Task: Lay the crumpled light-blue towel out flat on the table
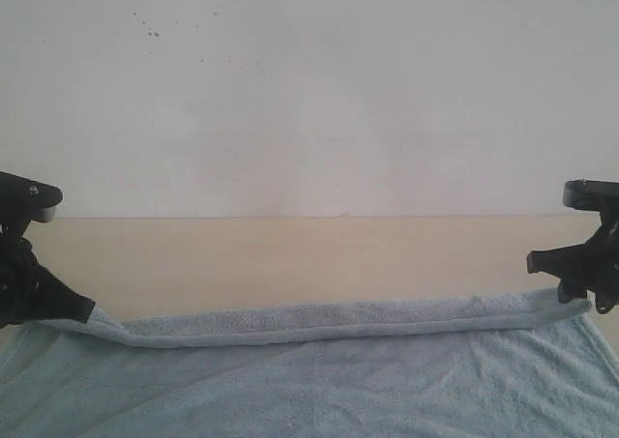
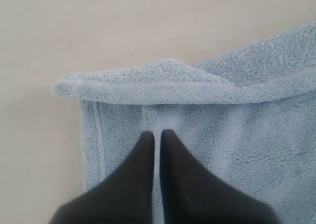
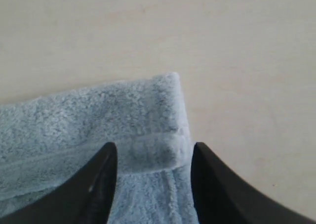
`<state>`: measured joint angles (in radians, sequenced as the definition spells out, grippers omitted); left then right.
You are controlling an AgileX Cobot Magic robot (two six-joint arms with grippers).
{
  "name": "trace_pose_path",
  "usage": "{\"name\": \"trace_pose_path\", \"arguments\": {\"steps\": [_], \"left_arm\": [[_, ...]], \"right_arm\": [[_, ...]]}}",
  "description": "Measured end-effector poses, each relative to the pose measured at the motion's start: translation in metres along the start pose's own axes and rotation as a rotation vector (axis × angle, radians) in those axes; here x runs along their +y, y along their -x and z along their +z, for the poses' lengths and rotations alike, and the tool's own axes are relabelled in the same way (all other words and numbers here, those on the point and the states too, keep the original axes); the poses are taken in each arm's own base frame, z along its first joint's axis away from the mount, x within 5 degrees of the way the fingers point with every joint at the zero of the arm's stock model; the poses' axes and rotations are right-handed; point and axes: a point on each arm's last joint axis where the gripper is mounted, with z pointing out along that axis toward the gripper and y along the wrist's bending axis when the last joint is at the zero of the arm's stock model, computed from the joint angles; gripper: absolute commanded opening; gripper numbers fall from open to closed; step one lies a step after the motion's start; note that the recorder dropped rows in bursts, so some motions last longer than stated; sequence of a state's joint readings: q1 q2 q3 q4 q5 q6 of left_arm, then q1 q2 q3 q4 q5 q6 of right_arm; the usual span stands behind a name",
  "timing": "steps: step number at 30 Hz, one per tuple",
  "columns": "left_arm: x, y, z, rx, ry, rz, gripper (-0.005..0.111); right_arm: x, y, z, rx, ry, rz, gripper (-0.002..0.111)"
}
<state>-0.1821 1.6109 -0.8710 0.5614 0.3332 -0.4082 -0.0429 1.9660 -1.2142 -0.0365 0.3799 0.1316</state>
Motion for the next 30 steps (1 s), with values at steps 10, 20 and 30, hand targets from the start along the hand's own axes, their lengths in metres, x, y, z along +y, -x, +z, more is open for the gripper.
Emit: {"name": "trace_pose_path", "arguments": {"steps": [10,20,30], "left_arm": [[-0.001,0.002,0.0,-0.022,-0.009,0.0,0.004],[-0.001,0.002,0.0,-0.024,-0.01,0.0,0.004],[-0.001,0.002,0.0,-0.024,-0.01,0.0,0.004]], "right_arm": [[-0.014,0.0,0.0,0.009,0.03,0.044,0.046],[-0.009,-0.002,0.008,0.013,0.086,0.072,0.046],[-0.009,-0.008,0.021,0.044,0.084,0.072,0.046]]}}
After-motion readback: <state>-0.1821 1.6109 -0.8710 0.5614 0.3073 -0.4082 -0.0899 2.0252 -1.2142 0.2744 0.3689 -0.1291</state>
